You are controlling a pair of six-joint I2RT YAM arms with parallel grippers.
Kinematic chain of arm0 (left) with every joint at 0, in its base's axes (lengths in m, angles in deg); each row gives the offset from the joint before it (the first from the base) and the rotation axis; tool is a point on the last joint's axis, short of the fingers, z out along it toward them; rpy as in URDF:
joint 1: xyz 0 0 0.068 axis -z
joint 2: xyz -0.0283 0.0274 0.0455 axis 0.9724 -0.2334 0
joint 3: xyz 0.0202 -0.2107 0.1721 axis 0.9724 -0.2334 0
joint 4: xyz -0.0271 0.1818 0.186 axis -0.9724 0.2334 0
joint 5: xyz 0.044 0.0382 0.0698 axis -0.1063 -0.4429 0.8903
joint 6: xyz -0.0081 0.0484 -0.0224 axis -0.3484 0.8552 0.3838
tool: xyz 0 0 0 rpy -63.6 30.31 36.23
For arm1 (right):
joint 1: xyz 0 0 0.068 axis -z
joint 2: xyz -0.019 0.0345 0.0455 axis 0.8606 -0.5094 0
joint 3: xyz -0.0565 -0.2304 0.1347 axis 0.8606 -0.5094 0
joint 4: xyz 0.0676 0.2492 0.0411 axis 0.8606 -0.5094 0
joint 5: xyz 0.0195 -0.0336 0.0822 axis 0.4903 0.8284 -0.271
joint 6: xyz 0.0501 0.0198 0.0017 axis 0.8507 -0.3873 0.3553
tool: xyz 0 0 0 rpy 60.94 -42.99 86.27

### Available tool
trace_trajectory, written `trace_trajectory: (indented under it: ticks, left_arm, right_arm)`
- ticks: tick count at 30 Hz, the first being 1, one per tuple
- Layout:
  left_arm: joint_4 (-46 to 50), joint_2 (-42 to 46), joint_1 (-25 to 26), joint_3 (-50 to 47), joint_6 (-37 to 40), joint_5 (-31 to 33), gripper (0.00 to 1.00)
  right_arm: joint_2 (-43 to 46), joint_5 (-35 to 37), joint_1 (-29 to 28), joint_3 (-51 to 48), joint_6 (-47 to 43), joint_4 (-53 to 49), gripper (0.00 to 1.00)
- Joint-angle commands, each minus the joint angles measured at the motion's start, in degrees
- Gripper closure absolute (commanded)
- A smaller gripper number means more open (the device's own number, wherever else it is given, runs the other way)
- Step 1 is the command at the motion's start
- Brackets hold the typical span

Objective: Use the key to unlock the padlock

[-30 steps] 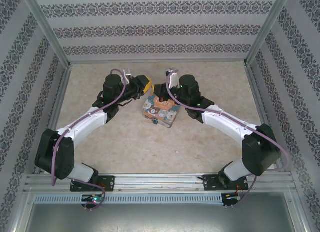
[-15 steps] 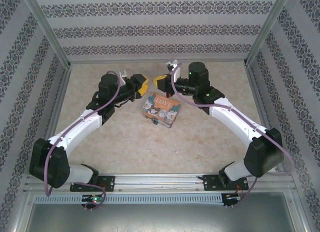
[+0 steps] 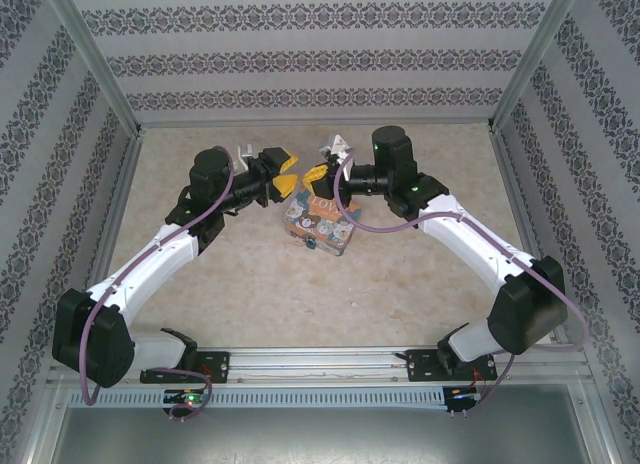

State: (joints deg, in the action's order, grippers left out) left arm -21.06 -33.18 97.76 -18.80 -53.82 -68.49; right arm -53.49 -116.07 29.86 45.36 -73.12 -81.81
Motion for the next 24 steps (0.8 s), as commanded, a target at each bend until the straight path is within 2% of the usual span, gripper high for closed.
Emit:
trace_trajectory:
  ticks: [1,7,12,24]
  left_arm:
    - [1.97,1.0,-0.32,0.34,-0.87,-4.07,0.48]
    - [0.93,0.81,-0.34,-0.62,-1.13,-6.74,0.5]
    - [-0.33,0.73,-0.18,-1.53,-1.66,-7.12,0.56]
    - [-1.53,0.3,0.27,-2.22,-2.18,-7.28,0.63]
  right_arm:
    - [0.26,-3.64,-0.97,3.49,-5.05,-3.49,1.0]
    - [-0.72,-4.83,-2.12,6.15,-9.12,-8.92,1.0]
    - [-1.53,-4.41,-2.56,7.99,-10.99,-11.79,1.0]
    - [-2.48,-4.13,-2.91,9.11,-12.22,-12.97,1.0]
